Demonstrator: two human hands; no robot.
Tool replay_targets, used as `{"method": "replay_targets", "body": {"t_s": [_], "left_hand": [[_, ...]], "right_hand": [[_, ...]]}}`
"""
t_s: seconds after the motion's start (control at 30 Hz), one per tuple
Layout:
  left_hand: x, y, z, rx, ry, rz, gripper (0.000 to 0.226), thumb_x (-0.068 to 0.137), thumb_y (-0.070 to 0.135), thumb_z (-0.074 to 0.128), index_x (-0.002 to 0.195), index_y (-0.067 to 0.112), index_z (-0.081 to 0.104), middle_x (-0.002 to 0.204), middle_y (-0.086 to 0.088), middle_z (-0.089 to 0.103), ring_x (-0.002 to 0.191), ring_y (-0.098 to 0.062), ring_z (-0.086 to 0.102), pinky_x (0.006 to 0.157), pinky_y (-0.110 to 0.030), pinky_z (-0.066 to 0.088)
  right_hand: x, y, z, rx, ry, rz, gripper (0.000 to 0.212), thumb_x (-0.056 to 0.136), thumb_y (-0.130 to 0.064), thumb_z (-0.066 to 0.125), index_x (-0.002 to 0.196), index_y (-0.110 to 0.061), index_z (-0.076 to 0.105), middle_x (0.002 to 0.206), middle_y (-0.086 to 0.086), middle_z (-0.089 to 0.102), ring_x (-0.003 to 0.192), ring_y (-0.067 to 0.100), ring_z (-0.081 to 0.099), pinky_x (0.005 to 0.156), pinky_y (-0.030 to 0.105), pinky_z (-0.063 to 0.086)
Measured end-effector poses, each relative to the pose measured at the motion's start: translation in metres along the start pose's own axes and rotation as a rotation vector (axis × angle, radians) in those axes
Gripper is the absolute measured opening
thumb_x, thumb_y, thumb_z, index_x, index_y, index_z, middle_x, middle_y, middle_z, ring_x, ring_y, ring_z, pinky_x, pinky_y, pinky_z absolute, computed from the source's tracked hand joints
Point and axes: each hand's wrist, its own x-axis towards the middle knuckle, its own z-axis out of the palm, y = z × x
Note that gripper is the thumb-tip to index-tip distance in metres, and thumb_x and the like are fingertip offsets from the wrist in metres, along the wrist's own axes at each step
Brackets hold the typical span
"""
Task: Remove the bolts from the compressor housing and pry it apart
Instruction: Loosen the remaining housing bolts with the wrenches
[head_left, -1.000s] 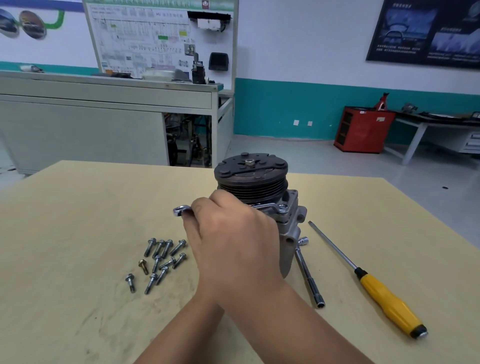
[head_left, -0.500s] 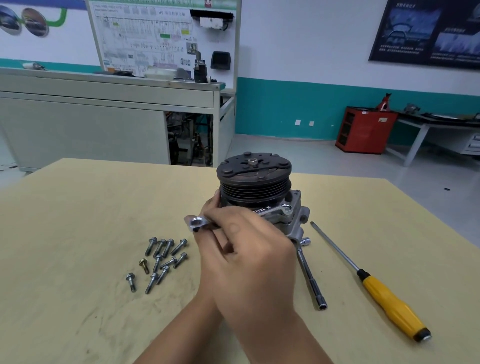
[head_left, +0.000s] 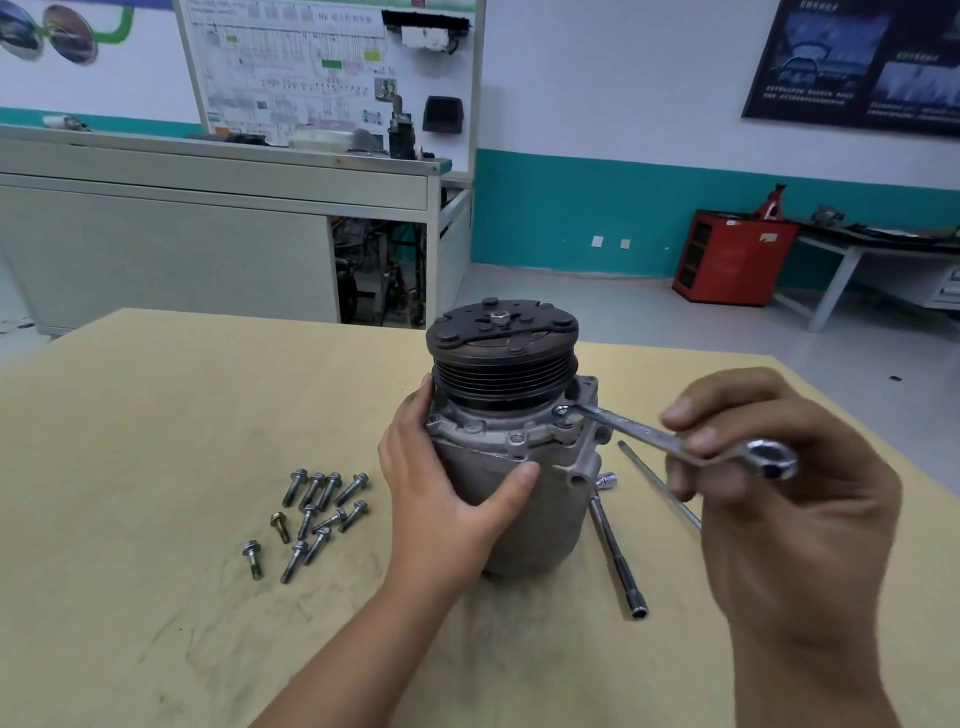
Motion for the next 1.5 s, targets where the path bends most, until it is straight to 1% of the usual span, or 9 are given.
{"method": "replay_targets", "body": {"t_s": [0.13,0.3,0.6,0.87,0.97,1.1,1.3,1.4,1.5], "left_hand": [[-0.001,-0.001,0.001,0.011,-0.015,-0.016,0.080,0.060,0.065,0.061,0.130,0.053,0.023,0.133,0.033,0.027,0.133,-0.001,0.025,0.104,-0.013,0.020],[0.000,0.001,0.000,0.013,-0.017,-0.020,0.080,0.060,0.065,0.060,0.130,0.052,0.024,0.134,0.034,0.026,0.133,0.001,0.024,0.105,-0.011,0.020],[0.000,0.003,0.000,0.029,-0.013,-0.023,0.082,0.059,0.066,0.060,0.131,0.050,0.024,0.136,0.026,0.029,0.132,-0.001,0.026,0.107,-0.022,0.024],[0.000,0.002,0.001,0.043,-0.003,-0.016,0.082,0.059,0.066,0.060,0.132,0.050,0.024,0.138,0.025,0.028,0.132,0.001,0.024,0.107,-0.024,0.023],[0.000,0.002,0.002,0.045,0.001,-0.013,0.082,0.060,0.066,0.060,0.132,0.048,0.025,0.137,0.025,0.029,0.132,-0.001,0.025,0.108,-0.026,0.024],[0.001,0.002,0.001,0.031,0.006,0.001,0.082,0.060,0.065,0.059,0.132,0.046,0.025,0.136,0.027,0.028,0.132,0.000,0.024,0.107,-0.022,0.023],[0.001,-0.002,0.000,0.028,0.002,0.012,0.080,0.061,0.067,0.059,0.131,0.052,0.023,0.133,0.034,0.024,0.129,0.009,0.020,0.105,-0.012,0.019],[0.000,-0.001,-0.001,0.036,0.008,0.005,0.080,0.062,0.067,0.059,0.131,0.052,0.022,0.133,0.033,0.025,0.129,0.003,0.024,0.101,-0.002,0.016],[0.005,-0.002,0.000,0.039,0.001,0.002,0.079,0.066,0.070,0.056,0.136,0.045,0.027,0.136,0.027,0.033,0.130,-0.004,0.029,0.106,-0.008,0.022]], "right_hand": [[0.003,0.015,-0.019,0.109,0.188,0.134,0.019,0.076,-0.046,0.070,0.072,-0.026,0.071,0.076,-0.008,0.063,0.059,0.011,0.052,0.051,0.019,0.040],[0.025,0.047,-0.027,0.230,0.486,0.477,0.031,0.093,-0.034,0.048,0.076,-0.020,0.070,0.071,-0.008,0.064,0.051,0.005,0.048,0.049,0.015,0.039],[0.068,0.105,-0.017,0.103,0.142,0.810,0.021,0.096,-0.017,0.049,0.095,-0.010,0.068,0.067,-0.008,0.059,0.062,0.006,0.050,0.065,0.022,0.037],[0.076,0.101,-0.012,0.366,0.278,0.848,0.023,0.100,-0.012,0.038,0.083,-0.008,0.053,0.054,0.000,0.059,0.029,0.003,0.032,0.032,0.012,0.029],[0.082,0.086,-0.017,0.509,0.379,0.795,0.028,0.102,-0.017,0.033,0.080,-0.010,0.048,0.050,-0.001,0.055,0.029,0.003,0.034,0.033,0.012,0.031],[0.078,0.053,-0.024,0.451,0.373,0.666,0.038,0.102,-0.033,0.029,0.080,-0.011,0.052,0.056,-0.001,0.060,0.039,0.005,0.047,0.043,0.013,0.040],[0.040,0.006,0.002,0.118,0.130,0.201,0.026,0.092,-0.037,0.046,0.082,-0.015,0.056,0.075,-0.004,0.067,0.059,0.017,0.067,0.058,0.023,0.049],[0.018,-0.004,0.027,-0.102,0.037,0.076,0.023,0.088,-0.039,0.056,0.084,-0.019,0.065,0.082,-0.003,0.068,0.067,0.020,0.069,0.064,0.027,0.053],[0.004,-0.003,0.043,-0.404,-0.075,-0.104,0.017,0.087,-0.027,0.061,0.086,-0.013,0.071,0.083,-0.008,0.066,0.078,0.011,0.066,0.073,0.024,0.052]]}}
